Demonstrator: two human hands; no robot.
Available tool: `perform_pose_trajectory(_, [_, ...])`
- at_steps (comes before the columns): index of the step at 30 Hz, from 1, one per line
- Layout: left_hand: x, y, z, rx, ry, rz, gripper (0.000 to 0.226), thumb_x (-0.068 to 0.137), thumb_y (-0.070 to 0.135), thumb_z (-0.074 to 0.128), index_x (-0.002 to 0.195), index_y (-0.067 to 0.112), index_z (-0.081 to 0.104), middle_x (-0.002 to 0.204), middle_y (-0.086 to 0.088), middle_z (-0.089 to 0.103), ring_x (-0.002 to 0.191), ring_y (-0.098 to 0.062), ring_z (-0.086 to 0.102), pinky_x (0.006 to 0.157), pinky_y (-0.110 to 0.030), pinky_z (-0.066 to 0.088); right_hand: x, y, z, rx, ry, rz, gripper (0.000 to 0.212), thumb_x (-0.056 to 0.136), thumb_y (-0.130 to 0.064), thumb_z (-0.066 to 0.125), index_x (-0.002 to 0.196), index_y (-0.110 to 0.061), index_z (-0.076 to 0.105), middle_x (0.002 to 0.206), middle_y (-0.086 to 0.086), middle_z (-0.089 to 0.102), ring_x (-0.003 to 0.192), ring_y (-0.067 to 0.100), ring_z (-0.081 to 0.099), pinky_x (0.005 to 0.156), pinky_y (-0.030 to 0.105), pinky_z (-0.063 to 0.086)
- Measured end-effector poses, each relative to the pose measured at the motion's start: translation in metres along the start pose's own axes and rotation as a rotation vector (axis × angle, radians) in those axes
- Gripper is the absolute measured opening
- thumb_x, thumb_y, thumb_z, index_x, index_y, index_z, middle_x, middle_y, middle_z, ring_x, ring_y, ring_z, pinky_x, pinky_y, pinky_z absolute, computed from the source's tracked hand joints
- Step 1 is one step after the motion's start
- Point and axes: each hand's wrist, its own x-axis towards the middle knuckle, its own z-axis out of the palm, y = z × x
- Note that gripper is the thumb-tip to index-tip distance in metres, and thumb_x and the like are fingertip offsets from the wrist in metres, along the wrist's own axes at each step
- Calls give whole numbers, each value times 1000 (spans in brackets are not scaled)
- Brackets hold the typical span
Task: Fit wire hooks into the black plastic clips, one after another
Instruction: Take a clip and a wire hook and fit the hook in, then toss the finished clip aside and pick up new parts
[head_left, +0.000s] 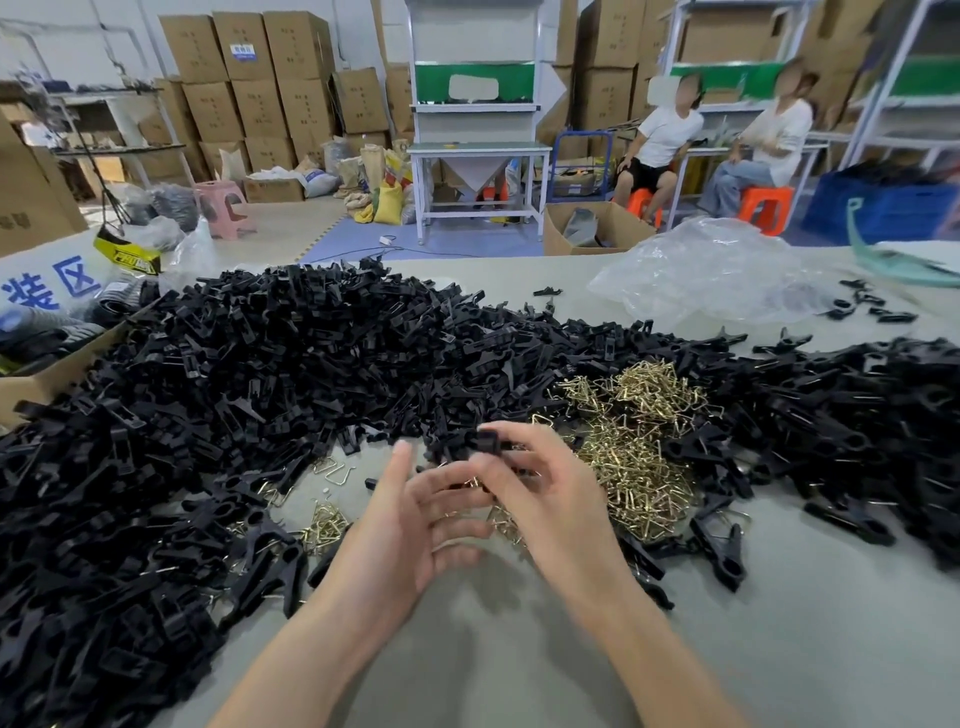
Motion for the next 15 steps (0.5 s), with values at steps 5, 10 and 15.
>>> perform_pose_trajectory(5, [-1,-1,3,4,42,24,68,94,61,33,114,4,64,85,-13,69,70,-23,62,74,-40,48,33,-20,-85,609,403,139,40,80,-35,74,112,-12,69,100,3,73,88,16,70,82,28,60])
perform_pose_trajectory(10, [1,-2,10,-2,112,47,63,102,54,28,105,3,64,76,-12,66,61,-23,59,67,-38,46,60,-44,-182,1114,733,125,85,87,-47,67,149,1,35,135,18,55,106,20,72,86,23,59])
perform_pose_trajectory(15, [0,-9,-3,429,250,378,45,102,48,36,103,16,68,79,0,70,67,-14,63,65,-31,48,52,-31,-127,906,440,276,53,85,-26,71,130,-3,57,120,16,70,103,24,73,86,29,60])
